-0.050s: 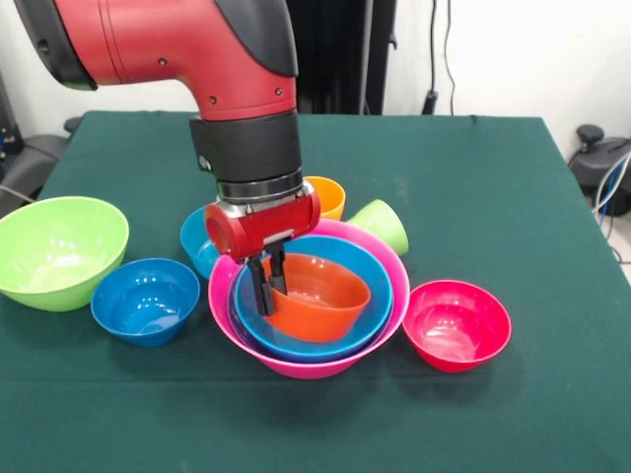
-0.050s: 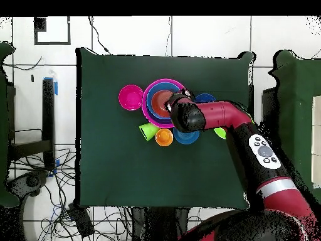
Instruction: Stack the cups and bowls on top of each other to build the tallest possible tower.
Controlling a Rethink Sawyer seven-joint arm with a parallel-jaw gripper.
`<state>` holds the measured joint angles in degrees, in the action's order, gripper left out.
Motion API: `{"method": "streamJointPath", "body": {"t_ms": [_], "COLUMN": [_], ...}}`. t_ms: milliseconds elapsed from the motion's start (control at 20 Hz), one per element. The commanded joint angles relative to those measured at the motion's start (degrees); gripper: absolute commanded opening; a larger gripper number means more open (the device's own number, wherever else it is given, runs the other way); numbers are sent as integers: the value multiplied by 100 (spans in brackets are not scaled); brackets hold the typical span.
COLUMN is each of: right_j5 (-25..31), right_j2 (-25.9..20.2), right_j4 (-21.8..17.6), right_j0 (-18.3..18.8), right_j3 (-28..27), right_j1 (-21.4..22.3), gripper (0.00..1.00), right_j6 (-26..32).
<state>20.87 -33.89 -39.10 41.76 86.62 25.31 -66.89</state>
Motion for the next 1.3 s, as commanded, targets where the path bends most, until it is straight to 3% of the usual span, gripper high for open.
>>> {"method": "streamJointPath", "body": {"t_ms": [50, 900, 950, 1300], "right_j5": [-648, -910, -914, -1330], "right_j2": [668, 530, 521, 784], "right_j4": [128, 168, 174, 311], "right_j0": [-392, -116, -100, -261], "right_j3": [447, 523, 526, 557], "right_j1": [-410, -961, -976, -903], "gripper": [0, 0, 100, 100], "right_j6": [-1614, -1487, -1458, -1901]}}
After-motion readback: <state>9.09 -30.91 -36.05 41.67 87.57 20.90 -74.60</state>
